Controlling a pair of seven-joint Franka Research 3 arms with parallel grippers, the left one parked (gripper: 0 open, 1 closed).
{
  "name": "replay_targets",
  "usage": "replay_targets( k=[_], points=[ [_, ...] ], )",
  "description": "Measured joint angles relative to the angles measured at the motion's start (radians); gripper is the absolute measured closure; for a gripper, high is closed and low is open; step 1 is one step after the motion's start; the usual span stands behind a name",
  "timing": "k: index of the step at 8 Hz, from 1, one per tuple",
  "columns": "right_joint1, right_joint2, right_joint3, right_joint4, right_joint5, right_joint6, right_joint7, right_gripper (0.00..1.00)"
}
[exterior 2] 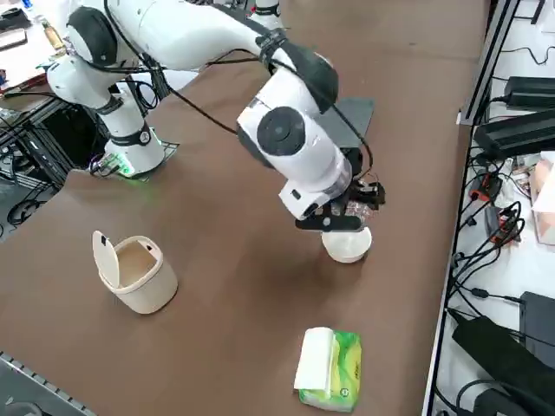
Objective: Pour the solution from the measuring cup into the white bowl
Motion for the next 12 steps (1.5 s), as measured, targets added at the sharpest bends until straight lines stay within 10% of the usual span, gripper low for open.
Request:
replay_targets(
  k=[6, 12],
  points=[
    [-0.060, 0.005, 0.005, 0.000, 0.099, -0.108, -0.150, 0.26],
    [0.279, -0.139, -0.003, -0.098, -0.752, -0.155, 0.371, 0.26]
  ],
)
